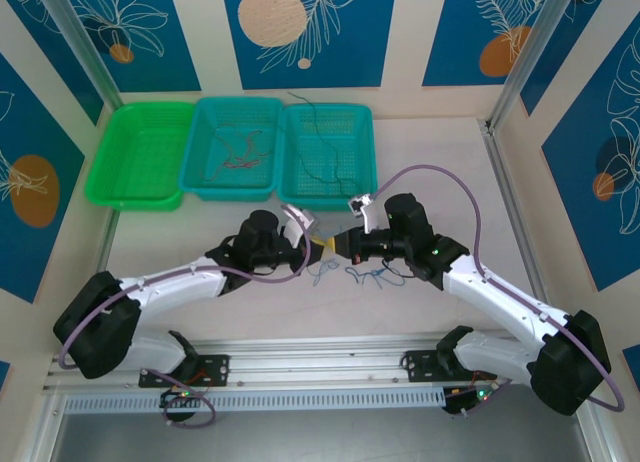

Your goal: Untangle the cables

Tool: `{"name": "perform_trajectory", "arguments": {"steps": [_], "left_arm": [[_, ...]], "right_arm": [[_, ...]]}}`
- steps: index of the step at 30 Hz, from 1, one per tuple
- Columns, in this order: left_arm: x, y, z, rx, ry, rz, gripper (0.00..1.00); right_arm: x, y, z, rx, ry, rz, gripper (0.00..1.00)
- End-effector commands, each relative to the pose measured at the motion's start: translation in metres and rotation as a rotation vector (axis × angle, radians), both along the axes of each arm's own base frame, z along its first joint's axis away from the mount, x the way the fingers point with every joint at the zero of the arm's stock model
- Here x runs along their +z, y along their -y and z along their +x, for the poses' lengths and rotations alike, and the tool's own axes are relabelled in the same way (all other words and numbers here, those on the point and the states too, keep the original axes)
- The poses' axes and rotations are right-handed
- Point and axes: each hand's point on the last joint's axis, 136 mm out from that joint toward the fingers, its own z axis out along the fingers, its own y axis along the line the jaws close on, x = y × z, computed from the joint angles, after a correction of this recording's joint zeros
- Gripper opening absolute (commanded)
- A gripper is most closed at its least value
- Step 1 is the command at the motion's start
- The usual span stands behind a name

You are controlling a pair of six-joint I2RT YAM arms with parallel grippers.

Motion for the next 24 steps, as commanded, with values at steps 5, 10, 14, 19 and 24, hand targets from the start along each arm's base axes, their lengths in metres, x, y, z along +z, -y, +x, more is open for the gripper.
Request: {"name": "perform_trajectory", "arguments": {"steps": [5,10,14,19,24], "left_arm": [[0.046,-0.019,0.009,0.119,0.082,-0.042,0.00],[0.090,-0.063,0.030,0.323,0.139,0.000,0.00],[0.148,-0.110,0.056,0.486,0.205,-0.050,0.00],[0.198,-0.197,0.110,0.785,0.229,-0.035,0.00],[0.226,-0.275,0.162,1.012,0.230,-0.025,0.00]], "right_arm": [[0.003,0.010,0.008,-0.066,0.036,-0.041,0.18],[0.012,0.010,0.006,-0.059,0.065,-0.014,0.33],[0.013,0.015,0.007,-0.081,0.080,-0.012,0.41],[0.007,0.023,0.012,-0.126,0.062,-0.015,0.47],[0.004,0.032,0.014,-0.160,0.044,-0.019,0.48]]}}
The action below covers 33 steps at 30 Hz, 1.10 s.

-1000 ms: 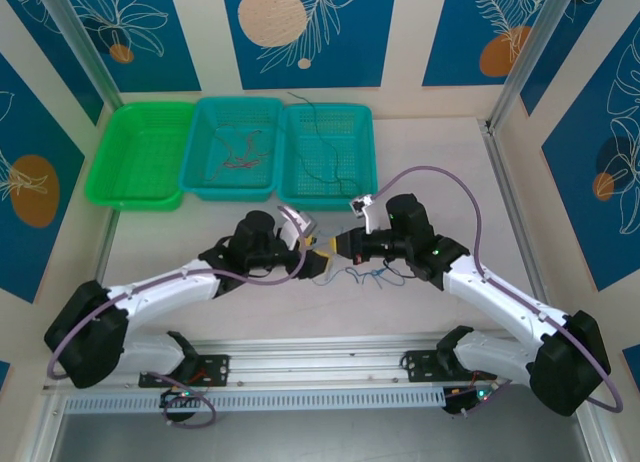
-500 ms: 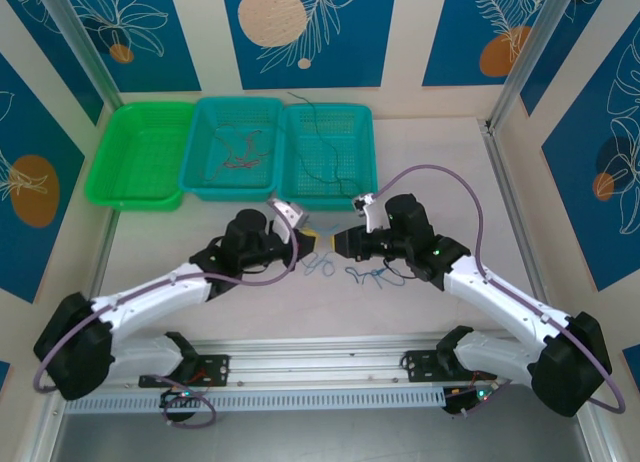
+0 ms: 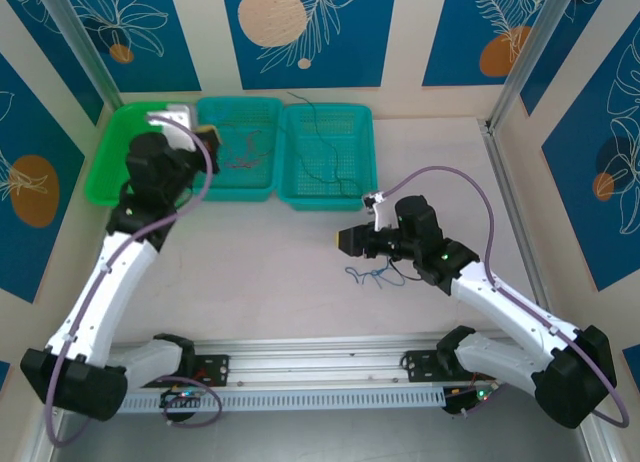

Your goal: Untangle the cables

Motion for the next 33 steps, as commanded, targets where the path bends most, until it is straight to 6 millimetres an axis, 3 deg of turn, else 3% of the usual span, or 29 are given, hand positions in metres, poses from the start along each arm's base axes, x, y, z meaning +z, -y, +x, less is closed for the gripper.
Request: {"name": "perform_trajectory", "arguments": {"steps": [1,3,7,10,13,14,16,17,18,21,28,33], "left_arm": [[-0.006,-0.048,0.028,0.147,-0.072,-0.005,0.00],[-0.004,-0.075,0.047,0.210,-0.082,-0.037,0.00],[-0.020,-0.133,0.086,0.327,-0.143,-0.112,0.00],[-0.049,-0.173,0.108,0.431,-0.231,-0.146,0.00],[-0.086,-0.201,0.123,0.495,-0.321,-0.237,0.00],[-0.096,-0.207,0.127,0.503,-0.346,-0.258,0.08],[-0.109,-0.212,0.131,0.513,-0.378,-0.272,0.46],[-0.112,-0.213,0.130,0.513,-0.386,-0.275,0.62],[-0.112,-0.213,0.129,0.512,-0.390,-0.278,0.71],[-0.111,-0.208,0.121,0.518,-0.401,-0.332,0.88],[-0.092,-0.161,0.093,0.370,-0.343,-0.597,0.89],[-0.073,-0.083,0.056,0.195,-0.300,-0.614,0.89]], "right_arm": [[0.000,0.009,0.000,-0.038,-0.005,-0.001,0.48],[-0.001,0.013,0.001,-0.052,-0.007,-0.002,0.48],[-0.003,0.020,0.000,-0.073,-0.018,-0.002,0.49],[-0.005,0.025,0.000,-0.086,-0.027,-0.002,0.48],[-0.007,0.027,0.000,-0.097,-0.033,0.002,0.48],[-0.007,0.028,0.000,-0.099,-0.035,0.004,0.49],[-0.007,0.029,0.001,-0.102,-0.038,0.007,0.49],[-0.007,0.029,0.000,-0.102,-0.039,0.007,0.49],[-0.007,0.029,0.001,-0.103,-0.043,0.006,0.49],[-0.007,0.030,0.002,-0.108,-0.041,0.008,0.49],[-0.009,0.033,0.006,-0.135,-0.050,0.009,0.49],[-0.027,0.055,0.017,-0.272,-0.115,-0.033,0.49]]}}
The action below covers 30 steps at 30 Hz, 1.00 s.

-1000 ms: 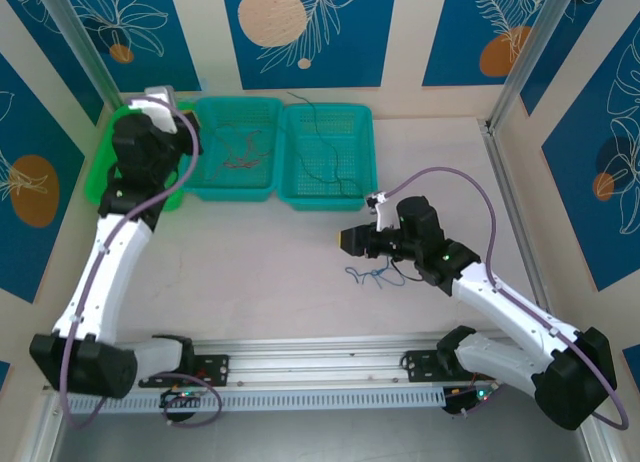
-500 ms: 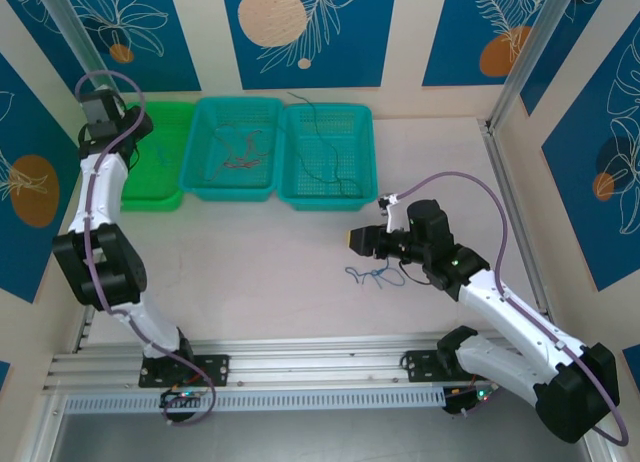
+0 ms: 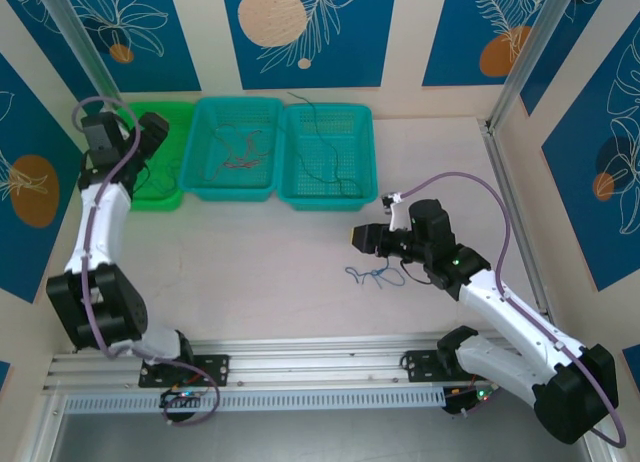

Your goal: Untangle the cables

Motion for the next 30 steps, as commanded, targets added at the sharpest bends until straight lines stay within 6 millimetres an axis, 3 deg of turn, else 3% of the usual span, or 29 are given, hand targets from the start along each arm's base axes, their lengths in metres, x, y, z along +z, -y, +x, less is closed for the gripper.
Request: {"name": "perform_trajectory", "arguments": {"steps": [1,4,7,15,21,24,27,30], "left_arm": [[0.031,0.072,-0.020,-0.170,0.133,-0.052,0.88],[0.033,0.134,-0.051,-0.315,0.176,-0.045,0.88],[0.019,0.189,-0.087,-0.423,0.190,-0.051,0.89],[-0.053,0.309,-0.161,-0.653,0.094,0.002,0.89],[-0.100,0.405,-0.205,-1.090,0.073,0.233,0.89],[-0.129,0.432,-0.228,-1.380,0.120,0.450,0.88],[-0.164,0.441,-0.241,-1.603,0.108,0.653,0.85],[-0.186,0.448,-0.246,-1.734,0.131,0.741,0.81]], "right_arm": [[-0.019,0.023,0.007,-0.132,-0.077,-0.027,0.49],[-0.032,0.045,0.014,-0.236,-0.143,-0.016,0.49],[-0.047,0.068,0.018,-0.338,-0.218,0.000,0.52],[-0.068,0.099,0.023,-0.456,-0.323,0.065,0.52],[-0.071,0.103,0.021,-0.460,-0.334,0.070,0.52],[-0.072,0.103,0.018,-0.455,-0.340,0.070,0.52],[-0.070,0.103,0.016,-0.450,-0.336,0.068,0.52],[-0.069,0.105,0.014,-0.455,-0.334,0.064,0.52]]}}
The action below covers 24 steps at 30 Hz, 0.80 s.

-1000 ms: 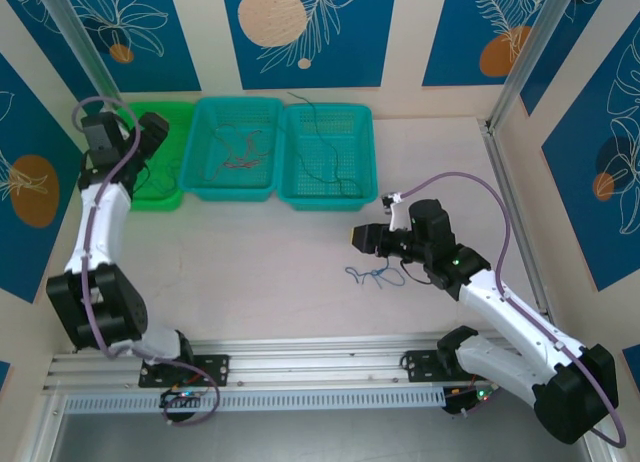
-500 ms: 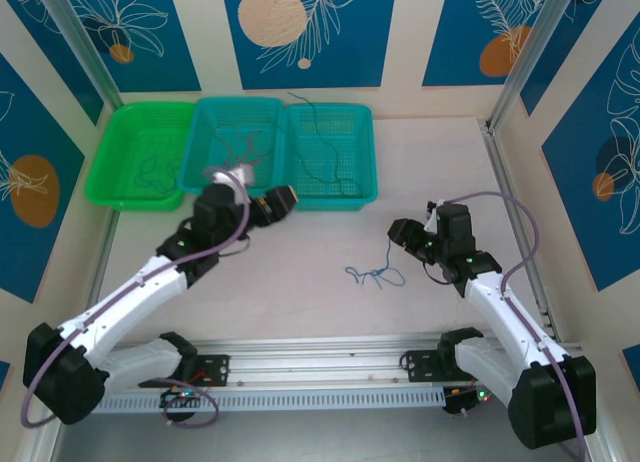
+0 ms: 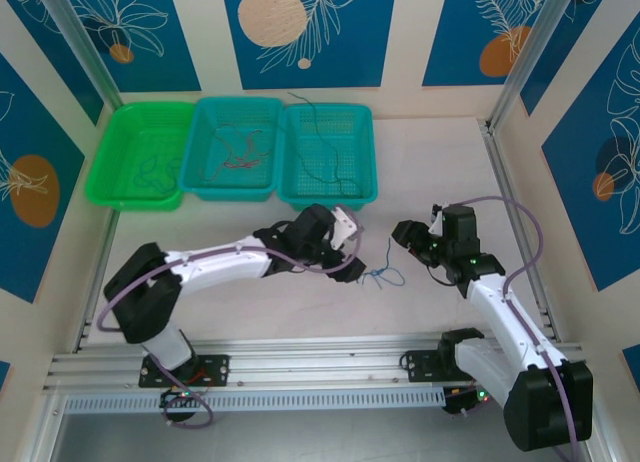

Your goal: Untangle the cables

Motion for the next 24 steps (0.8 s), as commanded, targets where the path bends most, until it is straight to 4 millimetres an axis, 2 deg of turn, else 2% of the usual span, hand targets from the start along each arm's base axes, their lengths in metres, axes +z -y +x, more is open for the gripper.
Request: {"name": "perform_trajectory", "arguments": {"steps": [1,6,12,15,21,23,24], "left_arm": [[-0.019,0.004,-0.021,-0.304,0.112,0.097,0.81],[-0.044,0.007,-0.021,-0.387,0.126,0.151,0.77],[-0.073,0.018,-0.010,-0.394,0.098,0.209,0.64],[-0.079,0.022,-0.007,-0.399,0.094,0.208,0.49],[-0.092,0.017,-0.017,-0.446,0.047,0.242,0.08],[-0.093,0.015,-0.020,-0.455,0.036,0.243,0.00],[-0.093,0.014,-0.022,-0.458,0.032,0.241,0.00]], "right_arm": [[-0.003,0.000,-0.010,0.011,-0.022,0.013,0.52],[-0.003,0.001,-0.012,0.005,-0.020,0.015,0.52],[-0.002,0.001,-0.011,0.001,-0.018,0.016,0.52],[-0.002,0.001,-0.011,-0.001,-0.021,0.017,0.52],[-0.005,0.003,-0.013,-0.005,-0.030,0.013,0.53],[-0.011,0.004,-0.016,-0.012,-0.054,0.011,0.53],[-0.016,0.006,-0.018,-0.029,-0.080,0.001,0.56]]}}
